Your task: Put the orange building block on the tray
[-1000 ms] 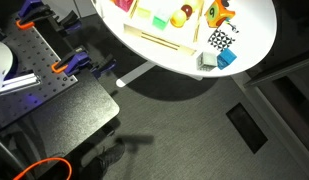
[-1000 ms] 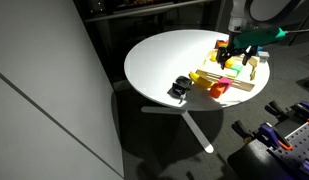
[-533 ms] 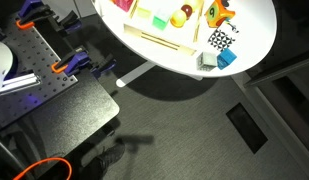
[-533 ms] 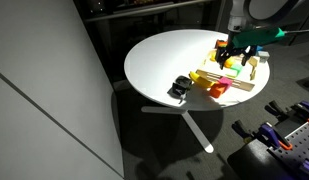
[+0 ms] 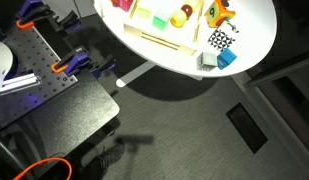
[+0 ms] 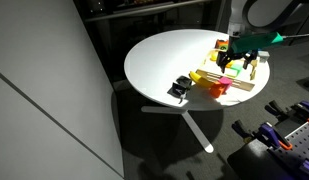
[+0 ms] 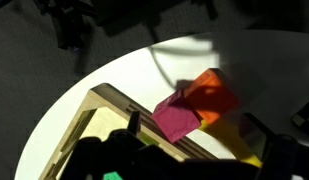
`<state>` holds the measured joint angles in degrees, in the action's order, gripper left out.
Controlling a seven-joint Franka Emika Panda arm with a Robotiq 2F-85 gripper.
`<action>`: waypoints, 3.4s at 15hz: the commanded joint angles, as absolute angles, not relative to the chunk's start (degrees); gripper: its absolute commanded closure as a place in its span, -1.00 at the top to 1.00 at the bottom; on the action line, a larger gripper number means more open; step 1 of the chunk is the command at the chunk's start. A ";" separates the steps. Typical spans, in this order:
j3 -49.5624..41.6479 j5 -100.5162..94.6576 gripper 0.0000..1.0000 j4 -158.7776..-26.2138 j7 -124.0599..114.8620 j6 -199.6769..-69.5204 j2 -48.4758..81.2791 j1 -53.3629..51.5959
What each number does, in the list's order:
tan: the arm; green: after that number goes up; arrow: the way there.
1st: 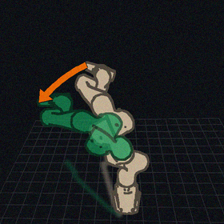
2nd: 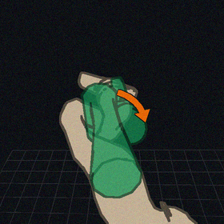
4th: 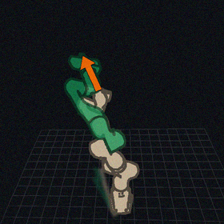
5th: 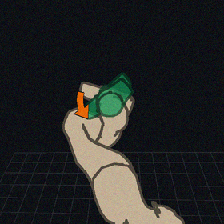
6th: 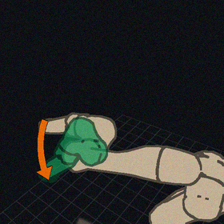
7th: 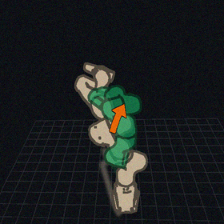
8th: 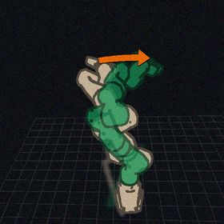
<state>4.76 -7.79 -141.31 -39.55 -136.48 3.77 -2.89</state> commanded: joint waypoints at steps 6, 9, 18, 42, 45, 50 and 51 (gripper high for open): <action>2.04 -16.61 1.00 -140.56 -52.22 -141.36 9.67 -6.19; 0.81 -19.25 1.00 -139.84 -56.54 -143.42 11.62 -7.75; -3.38 -22.53 1.00 -136.28 -64.21 -149.64 17.91 -10.52; -1.94 -4.82 1.00 -133.41 -64.22 -147.81 23.17 -12.45; -2.14 -4.98 1.00 -133.48 -64.26 -148.35 23.99 -12.69; -2.38 -5.43 0.47 -133.52 -63.66 -149.10 24.91 -12.87; -2.36 -5.47 0.42 -133.55 -63.42 -149.12 24.80 -12.88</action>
<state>-1.61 -6.06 -133.90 -63.86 -149.06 24.80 -11.92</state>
